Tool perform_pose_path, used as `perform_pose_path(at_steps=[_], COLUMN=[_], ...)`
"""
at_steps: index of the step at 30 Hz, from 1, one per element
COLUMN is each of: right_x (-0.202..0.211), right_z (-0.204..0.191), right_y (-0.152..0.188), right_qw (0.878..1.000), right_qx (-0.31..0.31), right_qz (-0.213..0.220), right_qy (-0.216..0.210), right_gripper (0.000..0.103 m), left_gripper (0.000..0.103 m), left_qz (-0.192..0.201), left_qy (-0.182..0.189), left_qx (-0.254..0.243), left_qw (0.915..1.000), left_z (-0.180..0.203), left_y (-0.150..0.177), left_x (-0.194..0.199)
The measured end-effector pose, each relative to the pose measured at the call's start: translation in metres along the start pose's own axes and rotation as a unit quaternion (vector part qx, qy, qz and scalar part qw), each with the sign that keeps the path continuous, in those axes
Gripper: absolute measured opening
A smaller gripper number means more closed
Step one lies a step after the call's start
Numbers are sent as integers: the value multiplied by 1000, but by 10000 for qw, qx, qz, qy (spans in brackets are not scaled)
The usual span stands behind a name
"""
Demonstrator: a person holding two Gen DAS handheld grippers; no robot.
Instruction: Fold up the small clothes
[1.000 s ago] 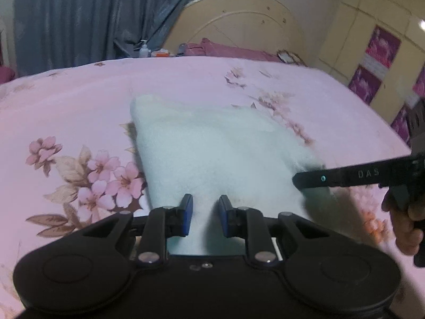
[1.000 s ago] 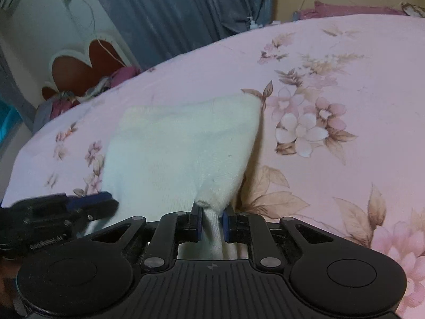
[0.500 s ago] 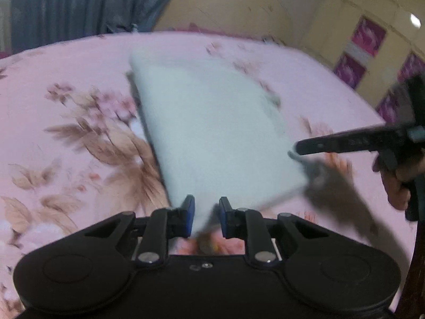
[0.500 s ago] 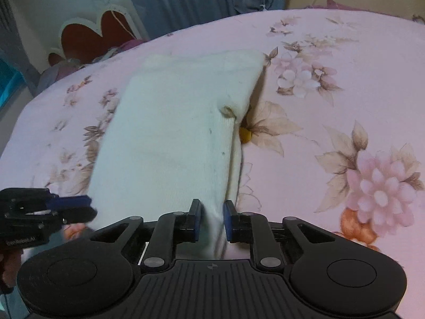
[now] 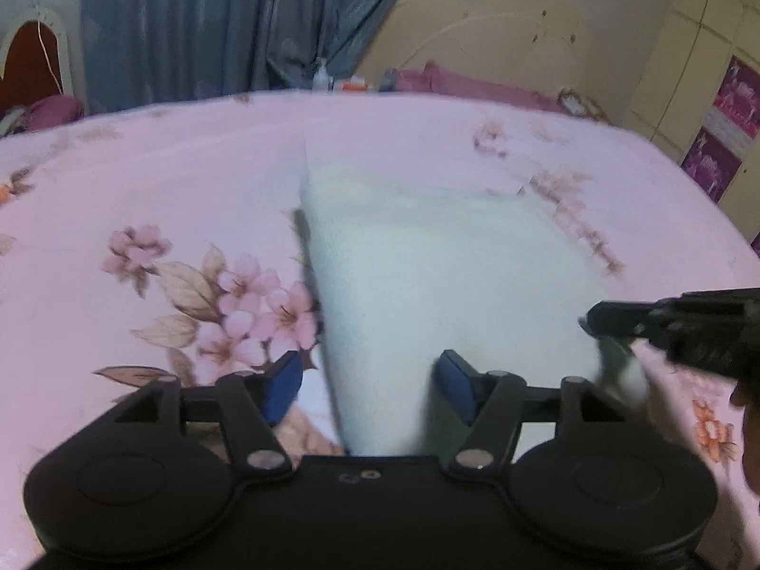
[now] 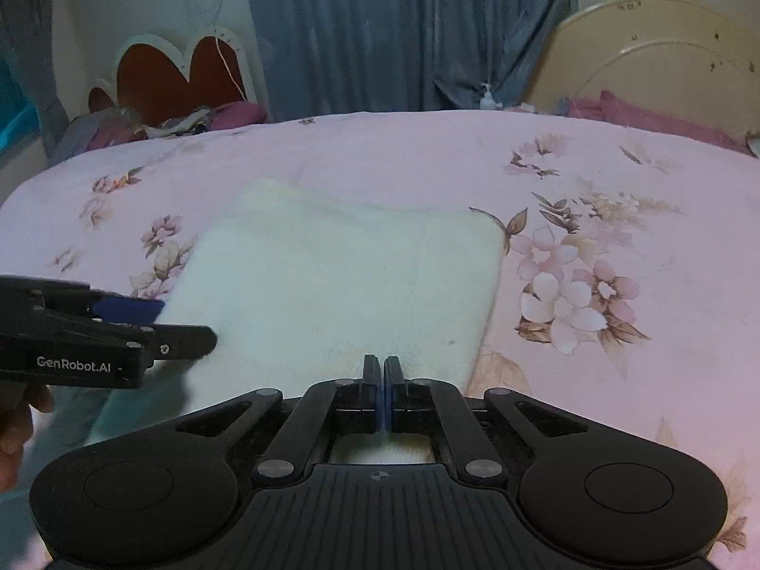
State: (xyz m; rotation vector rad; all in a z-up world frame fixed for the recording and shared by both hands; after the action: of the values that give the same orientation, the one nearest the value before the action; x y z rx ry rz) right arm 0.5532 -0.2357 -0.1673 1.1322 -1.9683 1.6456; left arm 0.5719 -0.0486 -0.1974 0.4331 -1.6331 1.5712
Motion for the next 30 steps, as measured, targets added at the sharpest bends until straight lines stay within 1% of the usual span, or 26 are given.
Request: perform_pose_path(at_steps=[1,2,3,4,5,6,8,9,10,11,13,16,17,19,20,21,22,24,27,29,30], right_x=[11,18,26,35,40,41,38,34,29,25,11,-7,-12,-16,-19,-22,-28,-32,-30,-21,-16], right_z=[3,9,20,29,34,40,47,52,58,64,76,86,86,86,84,81,72,59,59,71,80], right_y=[-2,-4,-4,-6,-5,-1,5,7,9,11,10,19,21,20,18,18,20,20,15,11,7], right_qw=[9998,9990,9977,9957,9936,9913,9872,9833,9769,9713,9571,9297,9252,9186,9162,9154,9145,9188,9260,9315,9334], right_qx=[-172,-397,-625,-839,-991,-1196,-1450,-1650,-1928,-2150,-2629,-3248,-3315,-3403,-3443,-3445,-3422,-3290,-3125,-3092,-3099], right_qz=[86,140,205,358,414,318,154,85,4,-31,-142,-473,-550,-554,-599,-657,-815,-833,-808,-635,-502], right_qy=[-97,-146,-129,-170,-344,-448,-651,-759,-920,-1020,-1211,-1669,-1763,-1930,-1959,-1973,-2000,-2016,-1960,-1809,-1739], right_gripper=[4,11,54,87,87,87,75,65,63,63,63,63,63,63,62,56,40,40,40,50,64], left_gripper=[67,77,85,88,92,94,93,89,87,84,84,82,80,78,77,77,77,76,76,76,76], left_qz=[80,104,130,175,202,197,141,100,62,28,-24,-155,-185,-203,-203,-210,-200,-229,-297,-323,-334], left_qy=[51,113,146,169,188,194,290,404,551,681,916,1123,1188,1412,1447,1436,1437,1436,1421,1414,1415], left_qx=[53,165,294,405,505,586,699,750,851,972,1217,1566,1688,1941,2053,2110,2135,2189,2074,2015,2009], left_qw=[9999,9997,9994,9989,9983,9979,9970,9963,9948,9929,9883,9811,9783,9705,9677,9667,9661,9648,9674,9687,9688], left_z=[-1,-5,-9,-12,-15,-17,-19,-18,-17,-17,-16,-20,-21,-20,-21,-22,-22,-22,-21,-23,-24], left_y=[1,3,5,7,8,9,10,9,8,7,8,11,11,11,11,11,11,11,11,12,12], left_x=[6,12,17,20,23,24,23,21,18,15,8,-4,-8,-13,-15,-17,-19,-22,-22,-19,-19])
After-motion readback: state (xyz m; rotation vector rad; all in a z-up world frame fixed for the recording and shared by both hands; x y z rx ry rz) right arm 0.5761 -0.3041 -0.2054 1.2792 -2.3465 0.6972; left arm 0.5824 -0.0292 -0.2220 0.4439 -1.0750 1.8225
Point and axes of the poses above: each gripper's, at about its wrist camera, not at the fingertips, and x roughly against the way its jaws point, z to its right, y to its underside, the point moved 10 cm from there along -x, roughly the way its jaws point, and after that the axes turned 5 degrees about -x, right-handed, at the moved point
